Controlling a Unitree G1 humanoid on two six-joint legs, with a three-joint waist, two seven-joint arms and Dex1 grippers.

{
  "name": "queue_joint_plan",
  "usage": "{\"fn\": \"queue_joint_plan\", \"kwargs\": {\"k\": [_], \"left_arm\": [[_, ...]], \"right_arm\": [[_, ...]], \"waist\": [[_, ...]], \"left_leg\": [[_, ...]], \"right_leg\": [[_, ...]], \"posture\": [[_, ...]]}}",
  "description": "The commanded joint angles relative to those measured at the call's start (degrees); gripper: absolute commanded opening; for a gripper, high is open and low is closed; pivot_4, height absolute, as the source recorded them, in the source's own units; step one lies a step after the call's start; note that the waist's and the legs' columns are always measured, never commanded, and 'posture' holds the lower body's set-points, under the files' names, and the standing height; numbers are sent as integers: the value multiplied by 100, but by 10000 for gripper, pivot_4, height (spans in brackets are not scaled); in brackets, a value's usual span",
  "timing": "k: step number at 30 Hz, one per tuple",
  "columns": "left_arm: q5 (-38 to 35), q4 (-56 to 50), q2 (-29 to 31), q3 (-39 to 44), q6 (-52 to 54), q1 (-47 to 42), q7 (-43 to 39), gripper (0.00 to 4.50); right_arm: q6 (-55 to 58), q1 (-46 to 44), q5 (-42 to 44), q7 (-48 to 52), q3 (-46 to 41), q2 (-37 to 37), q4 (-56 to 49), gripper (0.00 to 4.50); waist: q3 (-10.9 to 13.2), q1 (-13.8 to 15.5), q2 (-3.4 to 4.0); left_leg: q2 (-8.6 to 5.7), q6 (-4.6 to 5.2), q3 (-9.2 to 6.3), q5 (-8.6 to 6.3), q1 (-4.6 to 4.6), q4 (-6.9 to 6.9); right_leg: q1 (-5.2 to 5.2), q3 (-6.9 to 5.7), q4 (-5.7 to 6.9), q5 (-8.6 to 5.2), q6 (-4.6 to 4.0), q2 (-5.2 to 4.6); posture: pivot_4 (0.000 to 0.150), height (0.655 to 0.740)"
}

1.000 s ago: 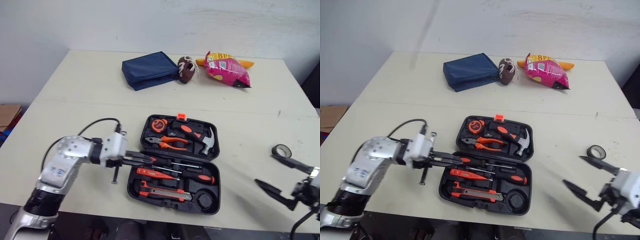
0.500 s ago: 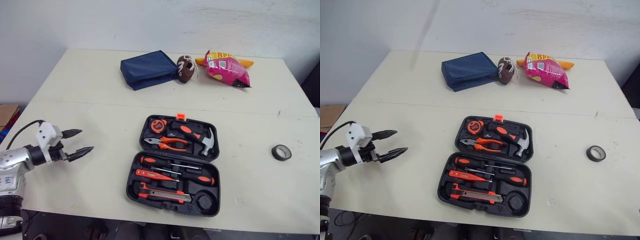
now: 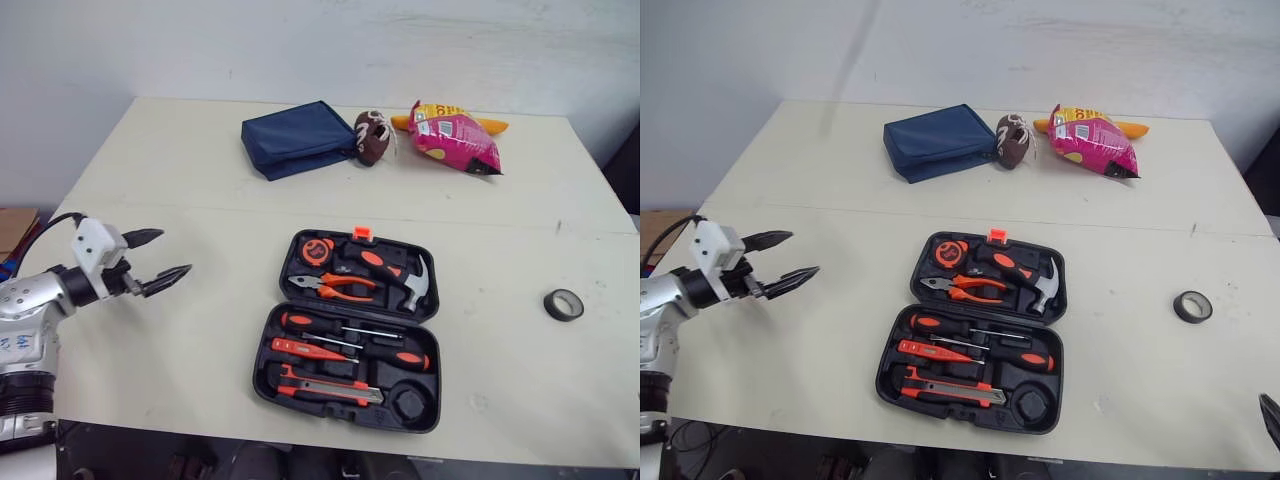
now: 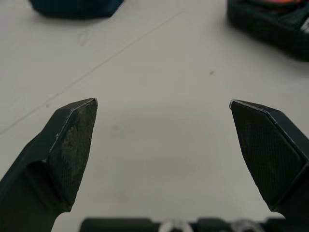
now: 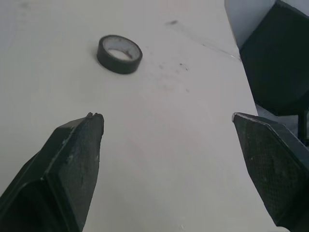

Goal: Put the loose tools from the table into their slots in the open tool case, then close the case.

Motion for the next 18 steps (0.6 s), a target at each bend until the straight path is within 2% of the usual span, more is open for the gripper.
{"fn": "queue_joint_plan", "kwargs": {"k": [1,3,6,9,18], "left_arm": [[-422,-1023,-116,-132,556,-178,-52,44582],[-597,-1492,-211,-281,895,-269,-78,44582],[-911,-2261,-370,-587,1459,-432,-105,44582],[-1124,-2689,-489,-725,1869,-479,-67,44582],[-1582,-3663,-877,-1246,2545,-463,-132,44582]], "right_arm": [[1152,10,-277,-469,105,-653,-539,45000],[1783,-32,-344,-461,247,-1059,-738,45000],[2538,-77,-236,200,485,-1802,-1019,45000],[2900,-252,-404,472,640,-2280,-910,45000],[3427,-1901,-659,1381,1899,-3155,43,45000]], "waist": [[3,2,4],[3,9,4],[4,14,3],[6,23,4],[20,25,-8]], "left_leg": [[1,-12,0,6,-1,0],[0,-14,0,8,-3,1],[1,-15,-1,10,-5,1],[1,-15,-3,10,-6,0],[-1,-14,2,11,-11,16]], "right_leg": [[-1,1,0,0,0,2],[-3,3,0,0,0,4],[-3,7,-1,-2,5,13],[-3,14,-1,-7,15,21],[0,25,-8,-11,26,24]], "posture": [[1500,7400],[1500,7400],[1500,7400],[1500,7400],[1500,7400]]}}
